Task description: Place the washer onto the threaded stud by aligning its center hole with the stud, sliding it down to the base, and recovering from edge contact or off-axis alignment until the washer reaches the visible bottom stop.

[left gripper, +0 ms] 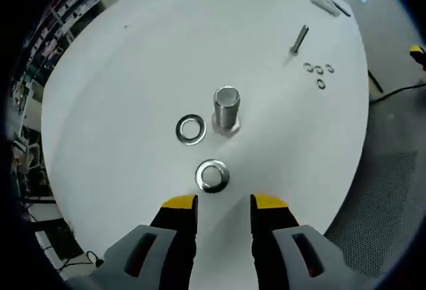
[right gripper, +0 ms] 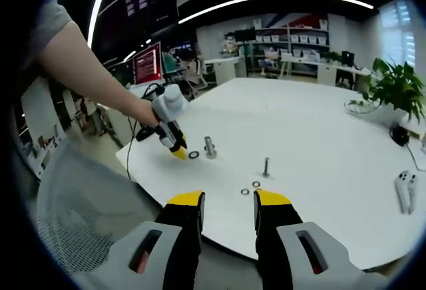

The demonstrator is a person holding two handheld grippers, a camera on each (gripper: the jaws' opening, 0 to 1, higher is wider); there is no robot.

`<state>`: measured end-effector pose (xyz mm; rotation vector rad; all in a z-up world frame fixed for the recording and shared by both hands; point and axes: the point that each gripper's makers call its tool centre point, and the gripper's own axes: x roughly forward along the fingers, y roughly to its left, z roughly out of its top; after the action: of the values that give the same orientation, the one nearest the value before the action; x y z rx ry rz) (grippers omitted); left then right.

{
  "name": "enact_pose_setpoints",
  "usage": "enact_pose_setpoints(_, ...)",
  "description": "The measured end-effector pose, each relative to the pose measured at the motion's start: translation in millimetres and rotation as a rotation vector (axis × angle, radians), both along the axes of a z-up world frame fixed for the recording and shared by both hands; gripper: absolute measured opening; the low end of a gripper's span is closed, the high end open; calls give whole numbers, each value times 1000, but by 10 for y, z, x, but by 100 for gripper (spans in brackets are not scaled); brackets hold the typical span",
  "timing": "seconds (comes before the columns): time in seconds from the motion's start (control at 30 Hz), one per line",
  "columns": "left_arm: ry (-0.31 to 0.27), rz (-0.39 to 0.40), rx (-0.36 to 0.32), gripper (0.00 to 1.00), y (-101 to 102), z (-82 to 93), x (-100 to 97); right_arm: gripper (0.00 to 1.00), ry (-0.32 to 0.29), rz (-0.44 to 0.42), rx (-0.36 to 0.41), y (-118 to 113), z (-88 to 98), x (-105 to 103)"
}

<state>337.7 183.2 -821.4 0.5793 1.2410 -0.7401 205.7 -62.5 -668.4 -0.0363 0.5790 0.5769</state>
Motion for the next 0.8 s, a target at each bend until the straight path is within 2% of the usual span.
enact_pose_setpoints(0.23,-7,25,36,31,6,-65,191,31,18,7,-3,13,-28,-12)
enact_pose_setpoints(0.33,16,14,36,31,-37,-88,183,31,17,0,2,3,-24,-7)
enact_pose_setpoints(0.43,11,-16,50,31,-62,-125,205,31,15,-7,6,-7,-18,-1)
enact_pose_setpoints(0.5,49,-8,69,31,-58,-171,145,31,17,-11,6,-14,-20,1)
enact_pose_setpoints(0.53,83,1,100,33,-20,-203,84,31,20,-12,6,-16,-23,0)
enact_pose_setpoints(0.6,51,-28,85,32,-69,-198,116,31,27,-12,8,-12,-30,-4)
enact_pose_setpoints(0.67,59,-5,86,31,-68,-202,140,31,26,-12,6,-13,-32,-5)
enact_pose_setpoints(0.8,68,-22,84,31,-60,-190,127,31,23,-14,8,-16,-28,3)
